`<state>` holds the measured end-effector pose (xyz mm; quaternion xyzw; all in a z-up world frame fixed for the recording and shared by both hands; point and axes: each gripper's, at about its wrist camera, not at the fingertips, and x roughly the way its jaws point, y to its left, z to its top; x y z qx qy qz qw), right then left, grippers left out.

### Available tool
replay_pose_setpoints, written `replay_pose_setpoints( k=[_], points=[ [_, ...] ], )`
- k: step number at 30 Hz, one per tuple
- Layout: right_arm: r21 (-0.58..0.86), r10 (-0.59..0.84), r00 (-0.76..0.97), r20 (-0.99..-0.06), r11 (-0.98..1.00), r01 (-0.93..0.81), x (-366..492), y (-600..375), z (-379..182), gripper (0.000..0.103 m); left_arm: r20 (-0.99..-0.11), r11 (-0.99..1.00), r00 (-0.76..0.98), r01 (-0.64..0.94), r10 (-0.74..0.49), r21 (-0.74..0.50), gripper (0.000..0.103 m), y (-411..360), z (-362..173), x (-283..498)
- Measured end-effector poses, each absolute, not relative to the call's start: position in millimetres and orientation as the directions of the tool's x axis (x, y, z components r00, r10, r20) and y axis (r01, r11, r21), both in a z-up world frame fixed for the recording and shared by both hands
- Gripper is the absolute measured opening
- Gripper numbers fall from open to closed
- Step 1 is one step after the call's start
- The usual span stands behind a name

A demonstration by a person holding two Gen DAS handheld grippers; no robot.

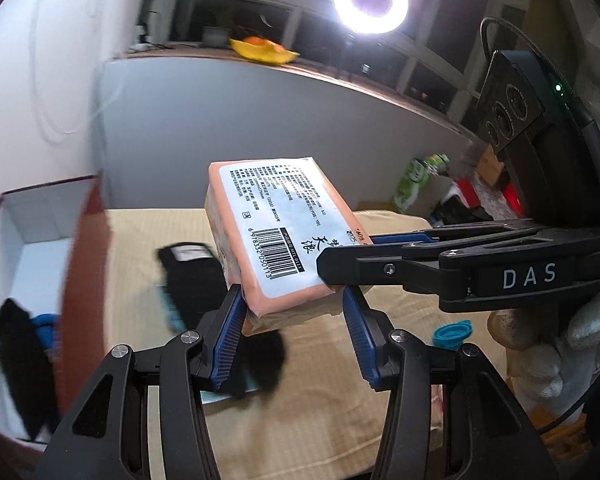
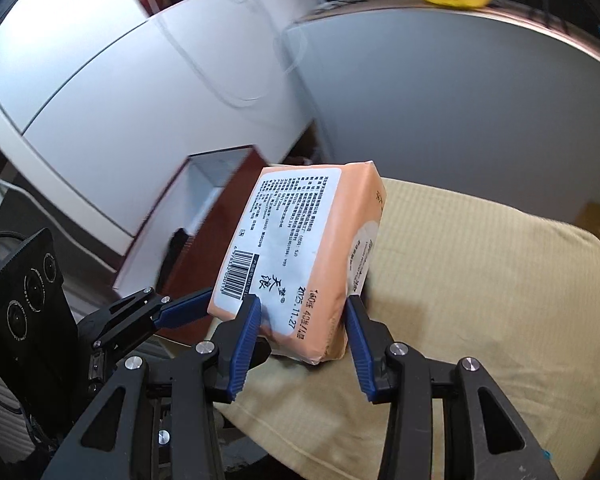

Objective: Organize soft objects
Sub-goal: 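Carry the peach parcel with the right gripper into the shoebox and release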

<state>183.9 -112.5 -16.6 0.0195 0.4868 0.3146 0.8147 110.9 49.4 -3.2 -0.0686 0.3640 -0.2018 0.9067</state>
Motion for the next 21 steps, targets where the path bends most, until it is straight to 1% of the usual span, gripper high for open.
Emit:
replay_pose_setpoints(
  k=[10, 17, 21],
  points=[
    [0.391, 0.625, 0.247, -0.741, 0.7, -0.598, 195.5, -8.6, -14.5, 0.04, -0.626, 0.953, 0.722, 0.171, -0.294, -0.25, 0.049, 130.7, 3.0, 109.6],
    [0.393, 0.646, 0.211, -0.734, 0.656, -0.644, 206.3, 53.7, -18.2, 0.04, -0.638, 0.967, 0.735, 0.101, -0.23, -0.232, 0.049, 173.5, 1.6, 121.3],
    [0.389, 0.648, 0.2, -0.735, 0.644, -0.658, 213.4, 75.4, -22.3, 0.04, -0.648, 0.967, 0.73, 0.067, -0.216, -0.247, 0.049, 191.7, -2.5, 133.2]
  ],
)
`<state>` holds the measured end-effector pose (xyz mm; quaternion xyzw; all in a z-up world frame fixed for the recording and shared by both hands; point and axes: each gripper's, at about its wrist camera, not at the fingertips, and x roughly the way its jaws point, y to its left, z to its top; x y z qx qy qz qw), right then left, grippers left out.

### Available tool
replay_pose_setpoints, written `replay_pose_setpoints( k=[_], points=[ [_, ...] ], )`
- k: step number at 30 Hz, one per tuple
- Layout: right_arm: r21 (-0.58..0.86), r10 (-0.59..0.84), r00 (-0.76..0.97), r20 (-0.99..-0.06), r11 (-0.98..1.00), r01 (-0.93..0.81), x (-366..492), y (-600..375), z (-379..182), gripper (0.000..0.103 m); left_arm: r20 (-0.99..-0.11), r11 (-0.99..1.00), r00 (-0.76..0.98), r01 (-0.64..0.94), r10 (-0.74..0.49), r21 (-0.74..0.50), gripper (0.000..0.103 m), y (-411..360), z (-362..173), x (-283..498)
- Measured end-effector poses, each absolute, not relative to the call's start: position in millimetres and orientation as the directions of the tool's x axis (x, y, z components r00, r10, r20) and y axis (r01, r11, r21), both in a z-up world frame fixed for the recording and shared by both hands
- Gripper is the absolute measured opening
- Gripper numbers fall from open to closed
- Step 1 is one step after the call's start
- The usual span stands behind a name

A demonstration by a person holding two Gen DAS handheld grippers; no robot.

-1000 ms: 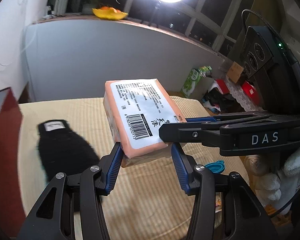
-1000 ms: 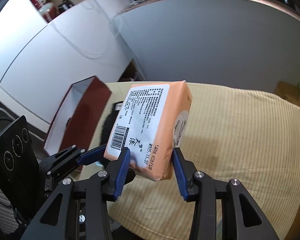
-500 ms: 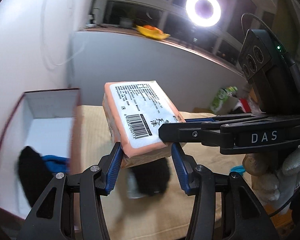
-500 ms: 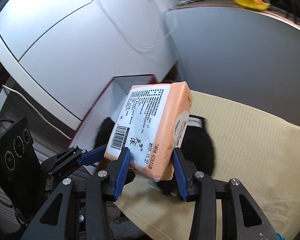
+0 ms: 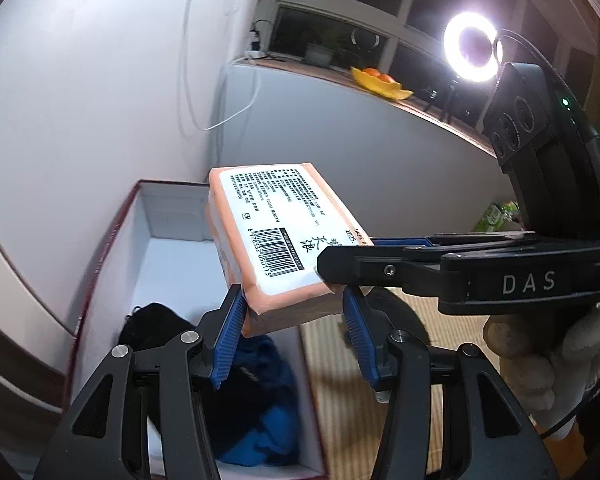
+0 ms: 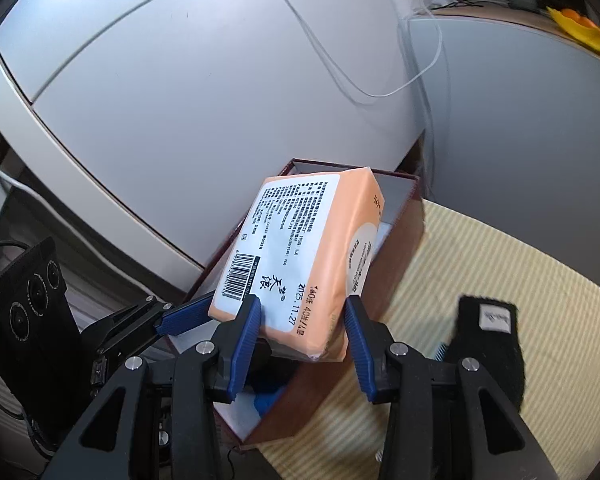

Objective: Organize soft objects
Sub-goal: 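Carry the peach parcel with the right gripper into the shoebox and release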

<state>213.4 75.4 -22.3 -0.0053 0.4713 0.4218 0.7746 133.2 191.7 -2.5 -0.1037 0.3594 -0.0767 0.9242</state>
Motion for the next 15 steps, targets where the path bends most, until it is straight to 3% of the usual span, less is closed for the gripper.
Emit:
replay_pose_setpoints(
  k=[15],
  points=[
    [0.385, 0.643, 0.184, -0.744, 0.637, -0.668, 228.8, 114.3, -31.1, 0.04, -0.682, 0.966, 0.713, -0.025, -0.163, -0.258, 0.049, 225.1, -26.8, 156.0]
  ],
)
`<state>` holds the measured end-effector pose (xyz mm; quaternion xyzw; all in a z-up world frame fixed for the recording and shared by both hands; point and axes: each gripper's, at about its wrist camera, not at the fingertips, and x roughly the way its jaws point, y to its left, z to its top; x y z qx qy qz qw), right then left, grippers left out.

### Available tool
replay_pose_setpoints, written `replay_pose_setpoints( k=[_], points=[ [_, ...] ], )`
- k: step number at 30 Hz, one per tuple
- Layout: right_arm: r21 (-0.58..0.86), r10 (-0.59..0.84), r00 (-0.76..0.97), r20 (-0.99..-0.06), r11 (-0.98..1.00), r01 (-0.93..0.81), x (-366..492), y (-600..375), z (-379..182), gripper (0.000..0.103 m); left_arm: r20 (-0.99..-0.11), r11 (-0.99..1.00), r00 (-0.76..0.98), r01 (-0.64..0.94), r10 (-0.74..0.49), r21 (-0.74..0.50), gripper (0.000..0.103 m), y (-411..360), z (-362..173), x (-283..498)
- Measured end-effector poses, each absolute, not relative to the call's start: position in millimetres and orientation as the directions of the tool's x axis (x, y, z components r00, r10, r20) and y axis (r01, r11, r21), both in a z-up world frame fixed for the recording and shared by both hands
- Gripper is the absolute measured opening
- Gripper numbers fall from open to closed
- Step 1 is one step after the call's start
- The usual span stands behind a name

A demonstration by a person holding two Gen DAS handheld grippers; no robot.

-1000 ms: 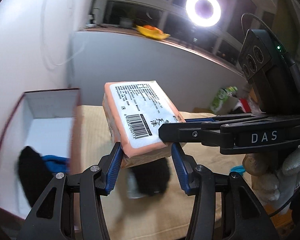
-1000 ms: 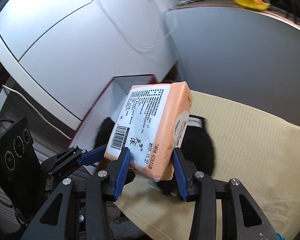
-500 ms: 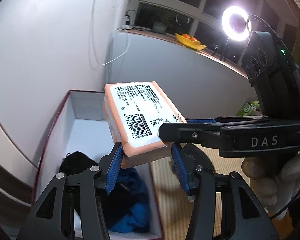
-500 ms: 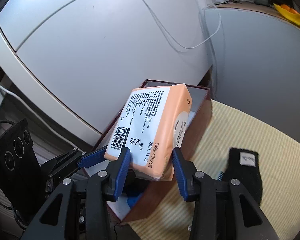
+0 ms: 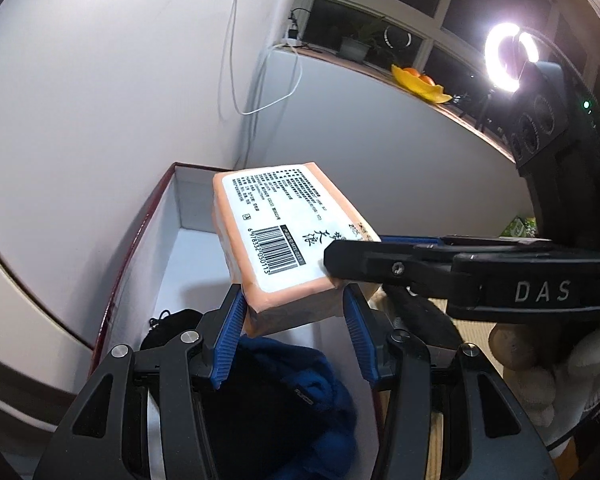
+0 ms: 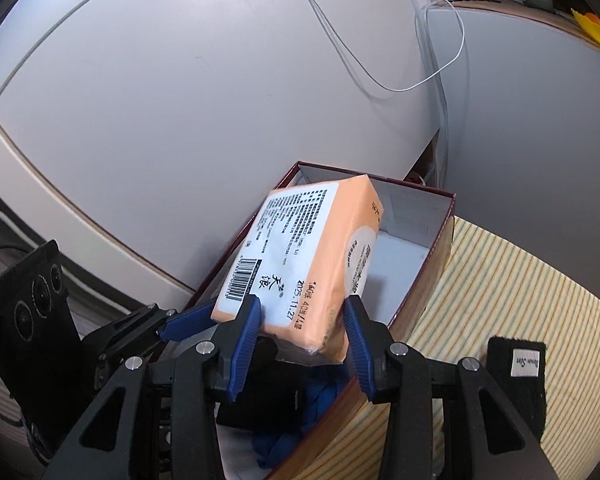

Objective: Organize soft objects
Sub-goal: 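Carry the peach parcel with the right gripper into the shoebox and release, then move the right gripper back over the blue funnel on the bed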

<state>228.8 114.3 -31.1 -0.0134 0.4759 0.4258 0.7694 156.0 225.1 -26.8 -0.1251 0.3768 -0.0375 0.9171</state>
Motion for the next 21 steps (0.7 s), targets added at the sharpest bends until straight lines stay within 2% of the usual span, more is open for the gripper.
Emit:
replay_pose_setpoints(
  k=[5, 18, 21],
  points=[
    [0.368, 0.633, 0.206, -0.746, 0.65, -0.665, 231.7, 117.1, -26.0, 0.04, -0.697, 0.969, 0.709, -0.085, -0.104, -0.231, 0.049, 232.6, -33.8, 158.7],
    [0.364, 0.635, 0.217, -0.741, 0.652, -0.665, 216.8, 93.4, -15.0, 0.041, -0.68, 0.967, 0.724, -0.071, -0.117, -0.243, 0.049, 225.1, -22.9, 143.0],
    [0.358, 0.637, 0.231, -0.735, 0.655, -0.666, 208.1, 74.3, -6.6, 0.044, -0.668, 0.968, 0.732, -0.046, -0.136, -0.247, 0.049, 214.0, -17.1, 134.1]
  ],
)
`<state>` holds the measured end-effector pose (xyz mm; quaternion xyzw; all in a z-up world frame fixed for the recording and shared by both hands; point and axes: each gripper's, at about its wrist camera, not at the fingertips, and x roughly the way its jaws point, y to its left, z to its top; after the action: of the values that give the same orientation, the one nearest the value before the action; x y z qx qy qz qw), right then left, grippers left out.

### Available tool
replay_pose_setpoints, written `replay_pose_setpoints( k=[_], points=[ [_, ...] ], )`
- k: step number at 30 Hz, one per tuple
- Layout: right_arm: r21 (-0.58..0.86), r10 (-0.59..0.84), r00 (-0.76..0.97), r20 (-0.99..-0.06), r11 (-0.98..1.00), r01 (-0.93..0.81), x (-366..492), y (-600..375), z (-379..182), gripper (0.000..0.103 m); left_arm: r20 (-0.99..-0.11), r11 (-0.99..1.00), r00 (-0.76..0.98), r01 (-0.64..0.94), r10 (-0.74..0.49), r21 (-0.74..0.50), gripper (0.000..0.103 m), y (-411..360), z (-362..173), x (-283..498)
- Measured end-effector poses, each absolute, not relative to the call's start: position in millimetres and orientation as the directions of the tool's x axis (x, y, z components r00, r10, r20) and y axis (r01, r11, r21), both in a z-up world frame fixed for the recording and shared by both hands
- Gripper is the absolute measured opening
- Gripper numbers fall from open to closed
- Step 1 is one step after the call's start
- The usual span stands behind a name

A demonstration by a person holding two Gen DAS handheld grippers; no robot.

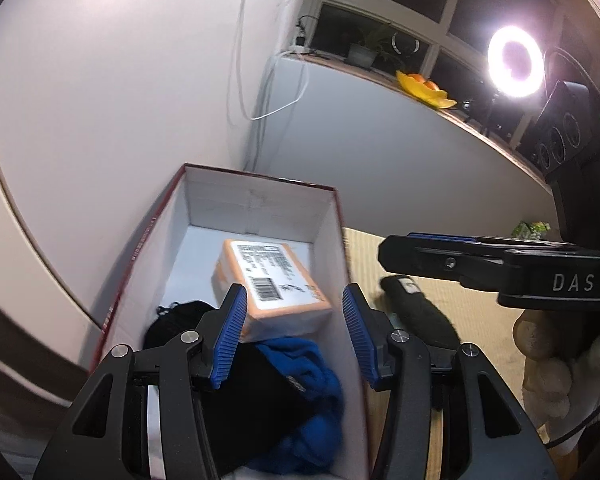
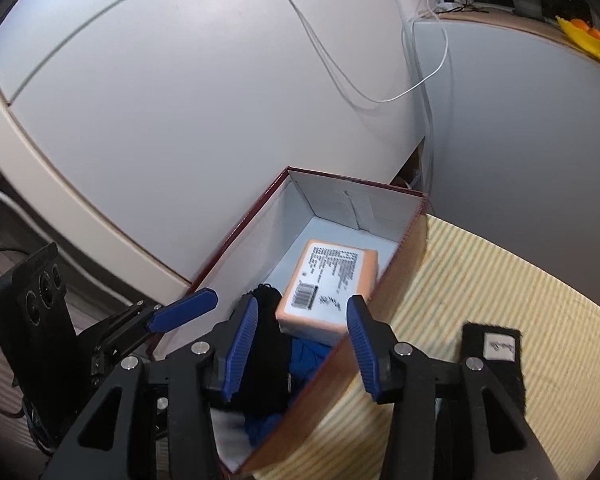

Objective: Organize soft objects
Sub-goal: 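Move the right gripper back over the blue funnel on the bed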

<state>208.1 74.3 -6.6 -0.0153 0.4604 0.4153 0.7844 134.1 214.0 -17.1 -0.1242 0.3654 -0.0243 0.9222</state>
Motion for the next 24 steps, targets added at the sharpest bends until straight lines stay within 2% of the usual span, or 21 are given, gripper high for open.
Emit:
replay_pose_setpoints(
  k=[4, 16, 24],
  points=[
    [0.331, 0.632, 0.272, -0.725, 0.666, -0.668, 193.7, 41.1, 4.6, 0.051, -0.649, 0.969, 0.741, 0.007, -0.172, -0.249, 0.049, 192.1, -8.3, 120.3],
    [0.294, 0.597, 0.395, -0.698, 0.743, -0.602, 137.6, -104.5, 24.8, 0.057, -0.628, 0.935, 0.693, 0.265, -0.355, -0.236, 0.05, 79.3, -9.2, 73.1],
    [0.215, 0.477, 0.518, -0.71, 0.847, -0.486, 90.1, -208.9, 18.4, 0.062, -0.638, 0.863, 0.596, 0.442, -0.487, -0.246, 0.05, -3.8, -24.4, 49.4]
  ],
)
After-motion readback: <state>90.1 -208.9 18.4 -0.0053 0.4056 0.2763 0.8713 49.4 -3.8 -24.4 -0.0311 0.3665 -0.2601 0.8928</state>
